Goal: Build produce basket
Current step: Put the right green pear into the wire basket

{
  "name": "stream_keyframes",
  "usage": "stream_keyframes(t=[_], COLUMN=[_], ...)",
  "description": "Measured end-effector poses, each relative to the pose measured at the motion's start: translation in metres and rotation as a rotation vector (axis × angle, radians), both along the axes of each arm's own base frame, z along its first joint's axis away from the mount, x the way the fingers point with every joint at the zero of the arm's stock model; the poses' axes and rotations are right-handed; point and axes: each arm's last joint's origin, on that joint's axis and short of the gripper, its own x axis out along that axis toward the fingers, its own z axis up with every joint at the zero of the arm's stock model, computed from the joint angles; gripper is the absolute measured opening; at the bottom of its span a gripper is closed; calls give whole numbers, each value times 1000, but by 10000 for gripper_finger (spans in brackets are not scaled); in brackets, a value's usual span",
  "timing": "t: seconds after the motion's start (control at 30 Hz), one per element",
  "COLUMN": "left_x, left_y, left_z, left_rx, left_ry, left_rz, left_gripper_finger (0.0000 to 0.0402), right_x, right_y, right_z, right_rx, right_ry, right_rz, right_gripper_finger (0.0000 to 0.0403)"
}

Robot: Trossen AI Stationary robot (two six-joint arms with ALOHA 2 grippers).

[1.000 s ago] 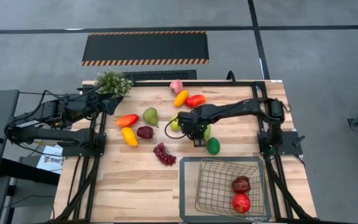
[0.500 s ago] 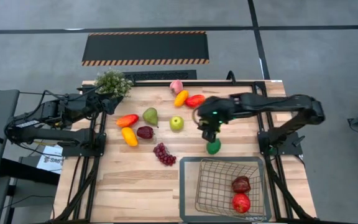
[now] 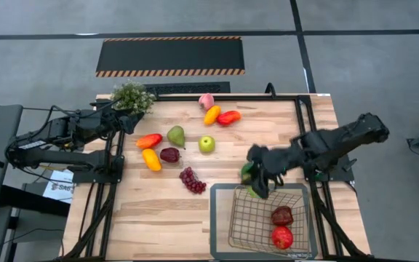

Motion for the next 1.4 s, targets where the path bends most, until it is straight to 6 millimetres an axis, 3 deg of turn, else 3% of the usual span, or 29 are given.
stream_keyframes(t=[0.17, 0.37, 0.6, 1.13, 1.4], left_x=[0, 0, -1, -2, -2], left_y=[0, 0, 0, 0, 0], left_z=[0, 0, -2, -5, -5], left_rx=[27, 28, -10, -21, -21], left_ry=[25, 31, 16, 41, 41], left_rz=[-11, -17, 1, 4, 5], left_gripper_finger=[347, 347, 347, 347, 347], right_x=[-6, -18, -8, 33, 27], right_y=[34, 61, 90, 105, 99], right_z=[-12, -43, -74, -153, -185], right_rx=[49, -52, -152, -389, -381], right_ry=[78, 324, 406, 577, 591], right_rz=[10, 37, 161, 340, 315], right_gripper_finger=[174, 174, 180, 182, 186])
